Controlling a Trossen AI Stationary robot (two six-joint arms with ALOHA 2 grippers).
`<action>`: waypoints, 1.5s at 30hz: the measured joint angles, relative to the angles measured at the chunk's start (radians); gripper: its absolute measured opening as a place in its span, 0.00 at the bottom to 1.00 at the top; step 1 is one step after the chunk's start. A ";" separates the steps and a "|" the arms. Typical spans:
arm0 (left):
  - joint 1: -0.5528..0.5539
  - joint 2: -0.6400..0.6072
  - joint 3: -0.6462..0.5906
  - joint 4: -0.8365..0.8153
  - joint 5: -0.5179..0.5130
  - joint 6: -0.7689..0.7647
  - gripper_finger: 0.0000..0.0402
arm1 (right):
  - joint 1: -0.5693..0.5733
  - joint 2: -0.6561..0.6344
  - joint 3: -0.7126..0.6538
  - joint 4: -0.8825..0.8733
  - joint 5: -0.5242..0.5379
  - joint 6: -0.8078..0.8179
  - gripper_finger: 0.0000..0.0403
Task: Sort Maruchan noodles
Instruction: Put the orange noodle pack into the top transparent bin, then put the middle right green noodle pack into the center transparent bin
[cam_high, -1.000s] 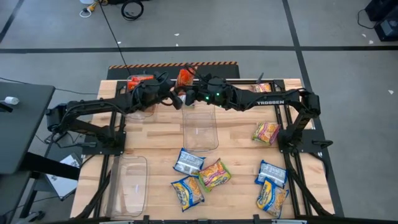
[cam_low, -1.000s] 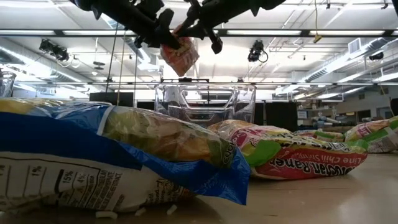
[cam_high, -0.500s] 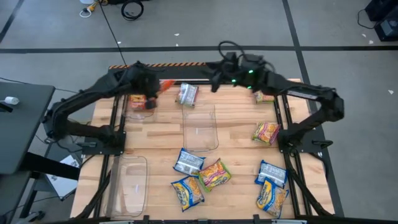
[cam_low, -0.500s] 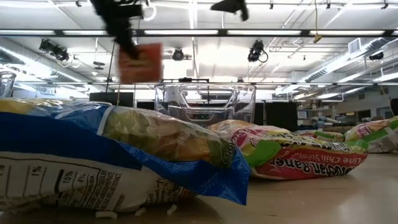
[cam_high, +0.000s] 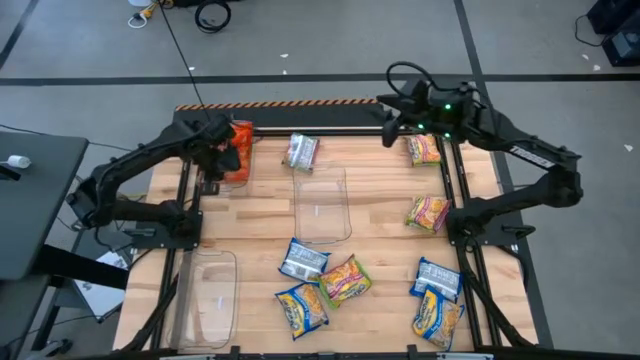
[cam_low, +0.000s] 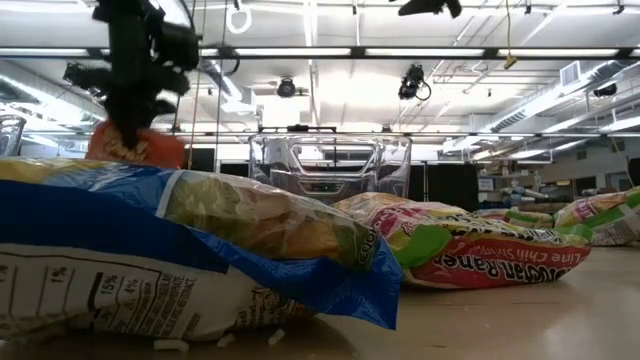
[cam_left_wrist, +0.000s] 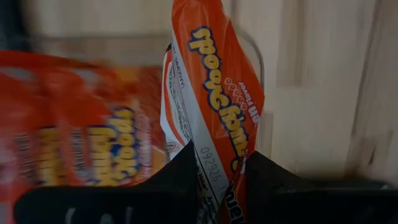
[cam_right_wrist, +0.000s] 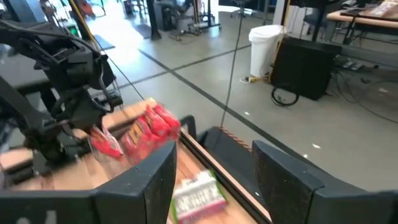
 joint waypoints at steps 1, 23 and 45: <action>0.000 0.000 -0.028 0.011 -0.005 0.021 0.20 | -0.002 -0.011 0.000 -0.019 0.003 -0.006 0.53; -0.003 0.132 -0.112 0.173 -0.224 0.082 0.23 | 0.094 -0.049 -0.010 -0.349 0.149 0.084 0.65; 0.015 -0.064 -0.097 0.163 -0.472 -0.216 0.52 | 0.368 0.017 -0.310 -0.501 0.202 0.792 0.60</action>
